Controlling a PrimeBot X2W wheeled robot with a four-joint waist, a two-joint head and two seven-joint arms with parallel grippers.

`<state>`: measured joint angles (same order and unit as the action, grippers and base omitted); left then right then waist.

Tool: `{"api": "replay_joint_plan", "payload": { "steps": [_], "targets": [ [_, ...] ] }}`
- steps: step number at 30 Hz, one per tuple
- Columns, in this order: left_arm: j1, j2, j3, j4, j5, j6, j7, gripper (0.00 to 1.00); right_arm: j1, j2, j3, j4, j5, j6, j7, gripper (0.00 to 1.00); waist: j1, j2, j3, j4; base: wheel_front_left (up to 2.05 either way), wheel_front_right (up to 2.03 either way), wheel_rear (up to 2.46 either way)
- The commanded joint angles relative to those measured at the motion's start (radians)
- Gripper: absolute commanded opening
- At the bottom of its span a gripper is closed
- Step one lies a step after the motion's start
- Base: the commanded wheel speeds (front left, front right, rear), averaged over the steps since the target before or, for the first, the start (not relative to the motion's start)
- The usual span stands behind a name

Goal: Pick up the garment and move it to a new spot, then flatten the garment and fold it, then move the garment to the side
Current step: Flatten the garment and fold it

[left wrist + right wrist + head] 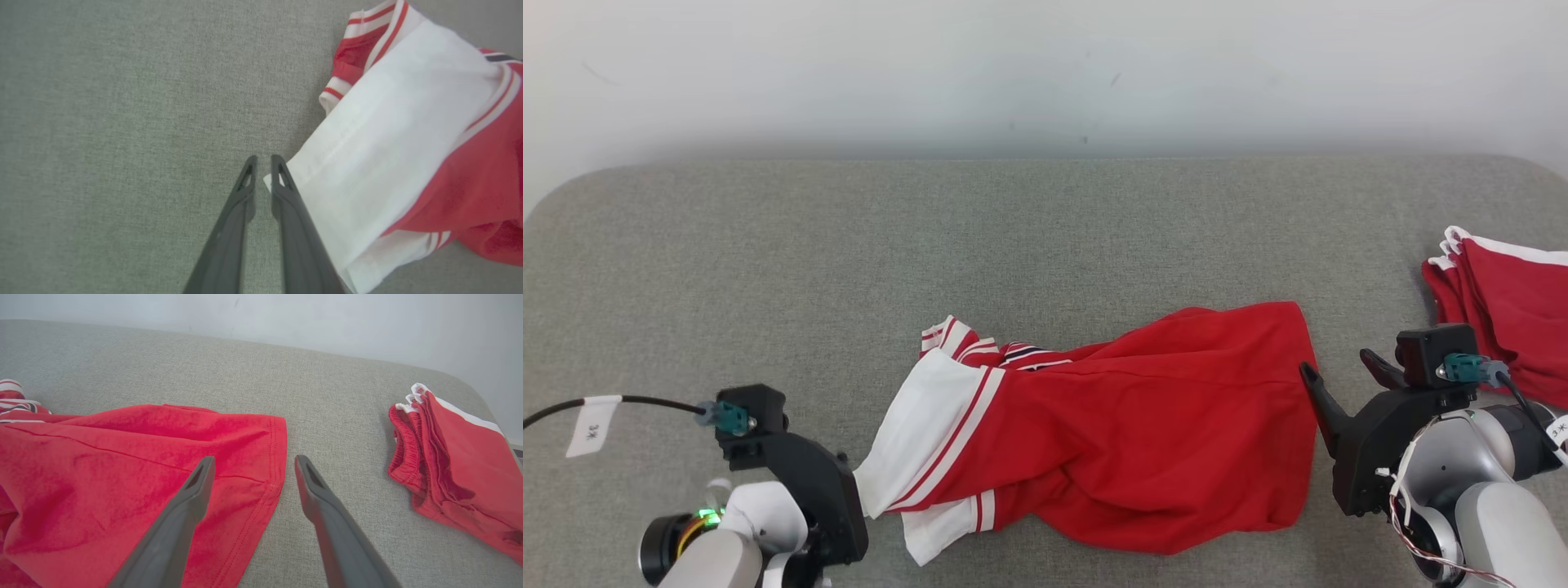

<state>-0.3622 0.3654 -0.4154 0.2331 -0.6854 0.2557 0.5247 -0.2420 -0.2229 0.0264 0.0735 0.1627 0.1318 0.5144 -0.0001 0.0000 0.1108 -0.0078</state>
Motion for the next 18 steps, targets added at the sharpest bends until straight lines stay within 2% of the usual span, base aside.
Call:
{"api": "replay_joint_plan", "payload": {
  "steps": [1,6,9,10,11,12,13,15,18],
  "targets": [
    [0.02,0.005,-0.003,-0.004,-0.02,0.0,0.031,1.0,0.017,0.002,-0.001,-0.002,0.002,-0.002,-0.002,1.0,0.0001,0.0,0.0,0.001,0.0,0.0,0.0],
    [0.024,0.006,0.003,-0.029,-0.071,0.003,0.119,1.0,0.01,0.003,-0.006,-0.013,0.002,-0.002,-0.001,1.0,0.0001,0.0,0.02,0.004,0.0,0.0,0.0],
    [0.017,0.0,0.004,-0.024,-0.09,-0.003,0.136,1.0,0.004,0.005,-0.004,-0.016,0.001,-0.002,0.001,1.0,0.0001,0.0,0.03,0.002,0.0,0.0,0.0],
    [0.011,0.001,0.003,-0.019,-0.088,-0.004,0.142,0.96,0.0,0.004,-0.004,-0.018,0.001,-0.002,0.0,1.0,0.0001,0.0,0.035,0.001,0.0,0.0,0.0],
    [0.005,-0.001,-0.002,-0.013,-0.087,-0.002,0.152,0.82,-0.004,0.004,-0.002,-0.018,0.002,-0.002,0.001,1.0,0.0001,0.0,0.039,0.0,0.0,0.0,0.0],
    [-0.001,-0.002,-0.006,-0.01,-0.087,0.003,0.158,0.82,-0.008,0.003,-0.001,-0.02,0.001,-0.002,0.001,1.0,0.0001,0.0,0.043,-0.002,0.0,0.0,0.0],
    [-0.008,-0.002,-0.008,-0.005,-0.085,0.004,0.163,0.53,-0.012,0.0,0.0,-0.02,0.003,-0.002,0.001,1.0,0.0001,0.0,0.047,-0.004,0.0,0.0,0.0],
    [-0.014,0.001,-0.01,0.004,-0.083,0.007,0.17,0.41,-0.02,-0.005,0.001,-0.021,0.005,-0.002,-0.001,1.0,0.0001,0.0,0.054,-0.008,0.0,0.0,0.0],
    [-0.017,-0.001,-0.016,0.015,-0.091,0.003,0.183,0.36,-0.021,-0.008,0.0,-0.024,0.007,-0.002,-0.003,1.0,0.0001,0.0,0.062,-0.014,0.0,0.0,0.0]
  ]
}}
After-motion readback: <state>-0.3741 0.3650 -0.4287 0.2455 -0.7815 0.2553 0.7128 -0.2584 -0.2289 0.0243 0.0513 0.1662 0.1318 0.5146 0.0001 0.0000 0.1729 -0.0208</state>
